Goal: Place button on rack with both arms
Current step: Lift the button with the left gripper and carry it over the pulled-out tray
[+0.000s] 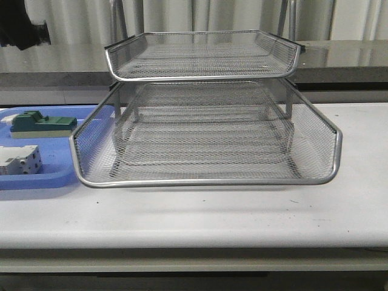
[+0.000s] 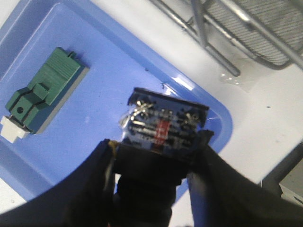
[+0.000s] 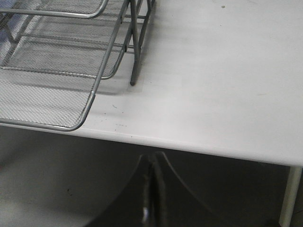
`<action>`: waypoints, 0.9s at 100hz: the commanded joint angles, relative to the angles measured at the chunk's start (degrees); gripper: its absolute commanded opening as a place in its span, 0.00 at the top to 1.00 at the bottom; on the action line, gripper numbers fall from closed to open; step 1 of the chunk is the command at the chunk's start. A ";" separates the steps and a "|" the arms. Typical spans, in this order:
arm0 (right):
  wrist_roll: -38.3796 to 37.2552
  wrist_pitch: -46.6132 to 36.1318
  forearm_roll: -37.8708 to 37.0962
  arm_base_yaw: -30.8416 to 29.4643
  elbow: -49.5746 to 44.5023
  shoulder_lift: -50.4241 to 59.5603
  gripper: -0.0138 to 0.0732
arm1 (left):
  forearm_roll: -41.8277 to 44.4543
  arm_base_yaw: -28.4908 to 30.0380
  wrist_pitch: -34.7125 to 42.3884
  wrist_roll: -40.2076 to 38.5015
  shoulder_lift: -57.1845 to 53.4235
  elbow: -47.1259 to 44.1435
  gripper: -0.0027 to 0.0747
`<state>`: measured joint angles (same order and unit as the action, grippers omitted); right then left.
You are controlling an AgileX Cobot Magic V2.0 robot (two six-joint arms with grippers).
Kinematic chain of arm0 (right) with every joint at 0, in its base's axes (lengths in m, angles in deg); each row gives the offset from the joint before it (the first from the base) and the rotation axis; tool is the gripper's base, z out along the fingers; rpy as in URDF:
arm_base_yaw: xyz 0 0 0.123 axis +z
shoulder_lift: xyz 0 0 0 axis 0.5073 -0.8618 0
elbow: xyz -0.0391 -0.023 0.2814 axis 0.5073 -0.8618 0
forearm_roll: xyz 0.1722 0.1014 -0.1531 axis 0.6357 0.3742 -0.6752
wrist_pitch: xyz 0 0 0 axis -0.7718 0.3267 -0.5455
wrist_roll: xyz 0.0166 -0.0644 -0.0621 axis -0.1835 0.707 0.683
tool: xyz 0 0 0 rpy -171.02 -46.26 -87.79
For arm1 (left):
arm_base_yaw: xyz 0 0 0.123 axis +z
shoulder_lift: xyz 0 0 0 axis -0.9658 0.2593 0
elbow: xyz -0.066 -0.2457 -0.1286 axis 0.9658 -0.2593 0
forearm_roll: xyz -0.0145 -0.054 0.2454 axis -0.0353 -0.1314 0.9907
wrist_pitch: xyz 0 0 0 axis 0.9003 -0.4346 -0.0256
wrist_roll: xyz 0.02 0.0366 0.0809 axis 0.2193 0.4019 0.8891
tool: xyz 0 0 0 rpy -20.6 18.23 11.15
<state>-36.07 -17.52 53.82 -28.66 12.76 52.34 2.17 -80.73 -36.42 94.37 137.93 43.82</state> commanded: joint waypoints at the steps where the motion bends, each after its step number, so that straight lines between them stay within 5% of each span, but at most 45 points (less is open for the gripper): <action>1: 0.12 -3.71 0.01 -0.32 1.72 -0.56 0.92 | -1.60 -1.68 -2.12 -1.95 -7.53 -1.75 0.95; 42: 0.12 -3.71 0.01 -0.32 1.72 -0.56 0.92 | -4.29 -17.86 -1.82 -6.01 -14.03 -7.67 0.95; 64: 0.12 -3.71 0.01 -0.32 1.72 -0.56 0.92 | -4.38 -27.46 6.86 -6.01 -11.69 -7.67 0.95; 90: 0.12 -3.71 0.01 -0.32 1.72 -0.56 0.92 | -4.55 -32.01 13.72 -6.01 -4.58 -7.67 0.95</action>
<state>-36.07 -17.52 53.82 -28.66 12.76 52.34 -0.84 -111.68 -26.82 89.11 133.52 34.74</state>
